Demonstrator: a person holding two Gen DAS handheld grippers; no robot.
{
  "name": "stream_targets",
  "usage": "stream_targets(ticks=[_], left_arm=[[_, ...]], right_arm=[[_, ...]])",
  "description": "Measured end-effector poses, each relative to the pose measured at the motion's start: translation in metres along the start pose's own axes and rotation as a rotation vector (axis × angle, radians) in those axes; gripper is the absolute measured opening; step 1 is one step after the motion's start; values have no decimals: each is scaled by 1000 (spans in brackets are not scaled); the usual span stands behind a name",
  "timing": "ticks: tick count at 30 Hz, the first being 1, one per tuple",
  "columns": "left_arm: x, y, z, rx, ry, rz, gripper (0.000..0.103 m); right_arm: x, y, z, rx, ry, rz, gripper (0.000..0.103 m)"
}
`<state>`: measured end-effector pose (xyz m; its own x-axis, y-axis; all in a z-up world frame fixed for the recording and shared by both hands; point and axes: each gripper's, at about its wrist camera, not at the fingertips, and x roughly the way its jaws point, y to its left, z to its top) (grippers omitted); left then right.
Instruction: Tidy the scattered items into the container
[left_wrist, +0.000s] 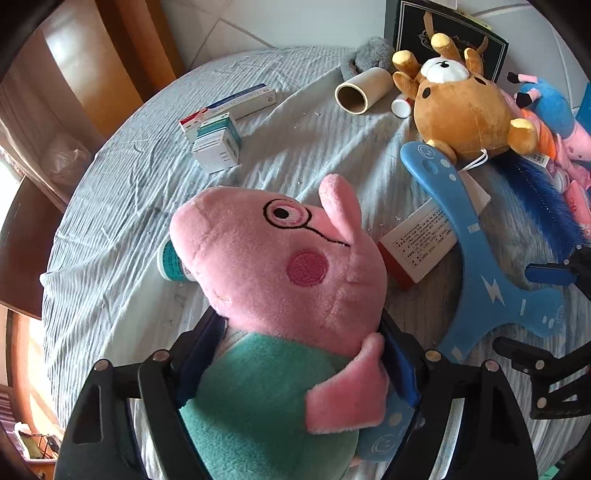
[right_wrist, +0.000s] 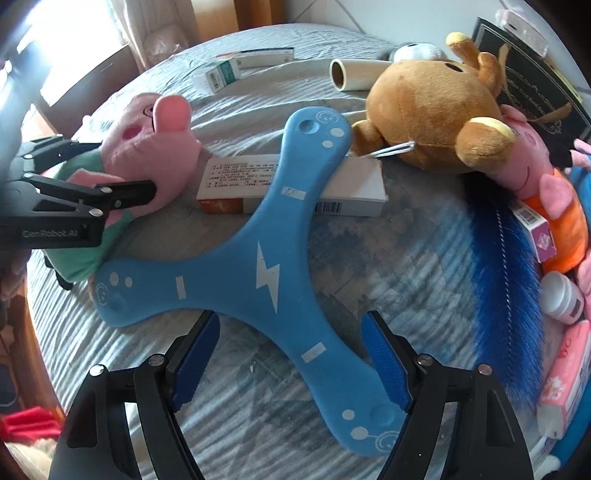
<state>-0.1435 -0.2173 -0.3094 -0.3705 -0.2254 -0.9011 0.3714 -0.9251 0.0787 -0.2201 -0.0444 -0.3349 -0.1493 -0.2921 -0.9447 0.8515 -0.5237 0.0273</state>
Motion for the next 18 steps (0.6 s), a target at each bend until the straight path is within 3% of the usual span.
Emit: stream_targets(ticks=[5, 10, 15, 18], left_arm=[[-36, 18, -29, -171, -12, -9, 75], [-71, -1, -63, -284, -16, 13, 75], [-72, -18, -80, -344, -12, 93, 75], [-80, -19, -82, -382, -35, 120, 75]], right_arm=[[15, 11, -1, -135, 39, -26, 80], [17, 5, -2, -197, 5, 28, 79], [12, 13, 1, -248, -46, 49, 44], [13, 13, -1, -238, -65, 56, 43]])
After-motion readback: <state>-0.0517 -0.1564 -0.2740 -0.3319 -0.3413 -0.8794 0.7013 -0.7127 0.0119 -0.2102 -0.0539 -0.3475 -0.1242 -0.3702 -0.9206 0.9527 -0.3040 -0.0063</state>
